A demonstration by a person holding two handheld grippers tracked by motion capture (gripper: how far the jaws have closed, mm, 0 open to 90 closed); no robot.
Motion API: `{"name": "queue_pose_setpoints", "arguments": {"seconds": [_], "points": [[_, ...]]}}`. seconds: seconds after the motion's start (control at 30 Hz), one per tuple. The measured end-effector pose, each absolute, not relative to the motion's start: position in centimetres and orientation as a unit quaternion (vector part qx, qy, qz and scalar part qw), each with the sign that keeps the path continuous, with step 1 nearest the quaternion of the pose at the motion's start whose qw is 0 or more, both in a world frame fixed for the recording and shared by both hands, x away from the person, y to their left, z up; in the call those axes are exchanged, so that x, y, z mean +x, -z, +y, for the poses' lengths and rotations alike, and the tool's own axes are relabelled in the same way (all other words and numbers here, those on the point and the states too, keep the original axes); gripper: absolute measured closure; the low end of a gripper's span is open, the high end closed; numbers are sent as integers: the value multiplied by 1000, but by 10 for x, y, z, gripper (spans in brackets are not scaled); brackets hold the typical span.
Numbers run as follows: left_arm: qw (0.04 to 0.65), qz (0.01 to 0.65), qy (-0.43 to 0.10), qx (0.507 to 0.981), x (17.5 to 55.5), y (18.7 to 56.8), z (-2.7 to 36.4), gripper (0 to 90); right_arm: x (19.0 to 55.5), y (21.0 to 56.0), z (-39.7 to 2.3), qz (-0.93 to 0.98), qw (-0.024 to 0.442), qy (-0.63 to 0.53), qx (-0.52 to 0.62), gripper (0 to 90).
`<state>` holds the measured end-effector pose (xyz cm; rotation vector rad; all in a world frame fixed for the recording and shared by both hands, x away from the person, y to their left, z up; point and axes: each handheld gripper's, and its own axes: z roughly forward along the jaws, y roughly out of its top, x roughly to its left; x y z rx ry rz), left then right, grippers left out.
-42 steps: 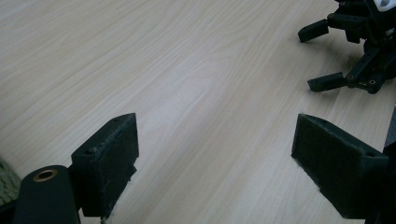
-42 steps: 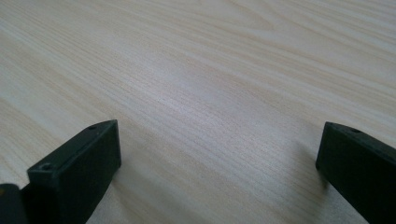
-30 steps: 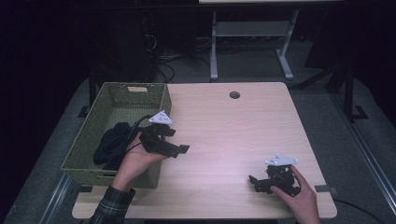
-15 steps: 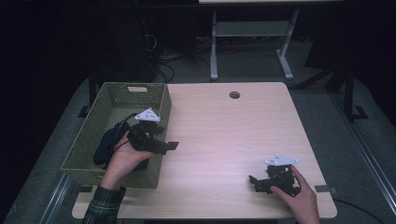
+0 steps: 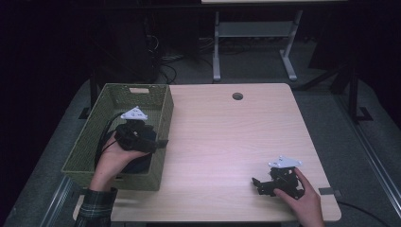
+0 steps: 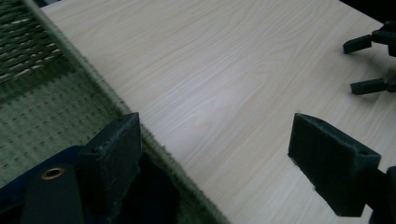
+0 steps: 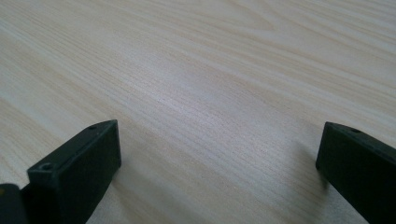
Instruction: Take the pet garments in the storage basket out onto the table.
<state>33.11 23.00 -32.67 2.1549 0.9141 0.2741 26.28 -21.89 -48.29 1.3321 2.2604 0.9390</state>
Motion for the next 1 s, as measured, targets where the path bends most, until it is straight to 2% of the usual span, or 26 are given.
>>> {"name": "queue_pose_setpoints", "arguments": {"seconds": [0.57, 1.0], "points": [[361, 409, -140, 826, 338, 333, 282, 169, 263, 483, -219, 799, 178, -332, 469, 0], [336, 438, -152, 820, 346, 348, 307, 169, 263, 483, -219, 799, 178, -332, 469, 0]]}}
